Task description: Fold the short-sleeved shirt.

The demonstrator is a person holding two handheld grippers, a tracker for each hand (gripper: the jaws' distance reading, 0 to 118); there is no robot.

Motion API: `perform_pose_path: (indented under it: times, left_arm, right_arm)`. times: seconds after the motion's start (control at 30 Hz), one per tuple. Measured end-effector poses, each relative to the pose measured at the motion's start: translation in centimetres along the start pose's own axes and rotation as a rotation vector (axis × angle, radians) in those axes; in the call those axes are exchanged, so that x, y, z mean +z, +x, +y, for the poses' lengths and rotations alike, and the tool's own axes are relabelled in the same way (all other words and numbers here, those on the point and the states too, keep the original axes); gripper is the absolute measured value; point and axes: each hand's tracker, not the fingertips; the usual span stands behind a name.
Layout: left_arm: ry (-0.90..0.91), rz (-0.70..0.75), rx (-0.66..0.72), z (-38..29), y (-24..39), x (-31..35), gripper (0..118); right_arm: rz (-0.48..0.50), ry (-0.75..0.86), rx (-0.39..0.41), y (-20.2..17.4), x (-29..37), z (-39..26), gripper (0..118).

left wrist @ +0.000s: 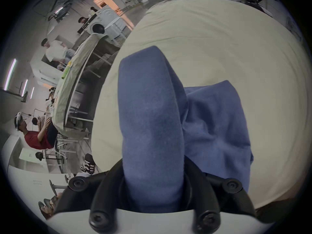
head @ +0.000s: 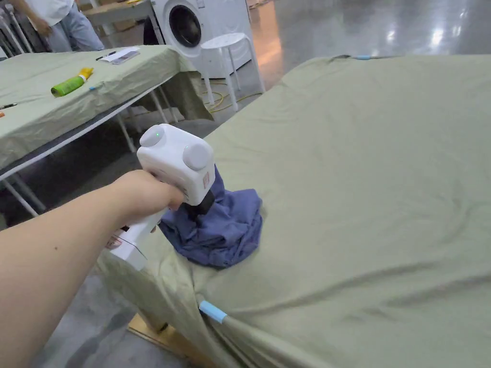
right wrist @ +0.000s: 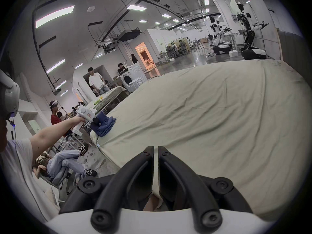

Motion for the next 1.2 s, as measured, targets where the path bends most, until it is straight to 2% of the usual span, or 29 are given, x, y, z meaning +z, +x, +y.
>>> perform_pose_path:
  times: [0.07, 0.1, 0.13, 0.2, 0.27, 0.33, 0.37, 0.4, 0.47, 0.5, 0.57, 0.67, 0.73, 0.83, 0.93, 0.97, 1.0, 1.1, 1.2]
  left_arm:
    - [0.014, -0.007, -0.006, -0.5, 0.0, -0.8, 27]
    - [0.021, -0.008, -0.013, -0.7, 0.2, -0.9, 33]
    - [0.035, 0.035, -0.028, -1.3, 0.8, -0.4, 57]
    - [0.086, 0.116, -0.098, -2.4, 0.9, 0.8, 118]
    - [0.193, 0.073, -0.082, -3.8, 0.7, 4.4, 118]
    - [0.279, -0.045, 0.015, -5.3, 0.6, 8.7, 118]
    - [0.354, -0.108, 0.075, -6.2, 0.8, 11.3, 113]
    - [0.459, -0.166, 0.135, -7.8, 1.3, 14.1, 90]
    - [0.650, -0.225, 0.254, -10.6, 3.3, 19.2, 37]
    - [0.730, -0.264, 0.279, -12.1, 4.5, 21.5, 0]
    - [0.917, -0.327, 0.357, -15.8, 7.6, 26.0, 0]
    - [1.057, -0.336, 0.342, -20.6, 13.4, 31.4, 0]
    - [1.170, -0.378, 0.384, -23.6, 16.4, 33.7, 0]
    - [1.264, -0.445, 0.483, -26.7, 20.5, 35.4, 0]
    - [1.290, -0.584, 0.514, -27.6, 23.3, 35.2, 0]
    - [1.241, -0.557, 0.488, -27.5, 24.3, 35.3, 0]
    - [1.206, -0.566, 0.439, -27.6, 25.2, 35.3, 0]
    - [1.216, -0.548, 0.364, -28.5, 27.2, 35.5, 0]
    - [1.245, -0.503, 0.311, -29.8, 28.5, 35.9, 0]
  right_arm:
    - [-0.003, -0.001, 0.018, -1.6, -1.0, 0.8, 8]
    - [-0.015, 0.000, 0.040, -2.1, -1.3, 1.0, 8]
    - [-0.040, -0.001, 0.068, -2.8, -1.6, 1.3, 8]
    - [-0.037, 0.002, 0.087, -4.2, -2.0, 1.7, 8]
    - [-0.014, 0.030, 0.104, -5.6, -1.7, 1.9, 8]
    - [0.020, 0.056, 0.129, -5.7, -0.5, 1.8, 8]
    - [0.020, 0.072, 0.149, -6.3, -0.2, 1.7, 8]
    - [0.002, 0.089, 0.168, -7.0, 0.2, 1.5, 8]
    - [-0.007, 0.116, 0.191, -6.6, 1.7, 1.0, 8]
    - [-0.034, 0.124, 0.201, -6.9, 2.1, 1.1, 8]
    - [-0.143, 0.171, 0.258, -7.4, 3.4, 0.9, 8]
    - [-0.305, 0.259, 0.365, -8.4, 5.8, 0.7, 8]
    - [-0.380, 0.316, 0.385, -8.8, 7.3, 0.2, 8]
    - [-0.528, 0.420, 0.466, -9.6, 9.5, -1.3, 8]
    - [-0.662, 0.517, 0.471, -10.0, 11.0, -3.3, 8]
    - [-0.686, 0.544, 0.493, -10.9, 11.4, -4.0, 8]
    - [-0.666, 0.526, 0.504, -11.1, 11.8, -4.5, 8]
    - [-0.683, 0.503, 0.515, -11.3, 12.4, -5.5, 8]
    - [-0.673, 0.517, 0.473, -11.1, 13.0, -6.0, 8]
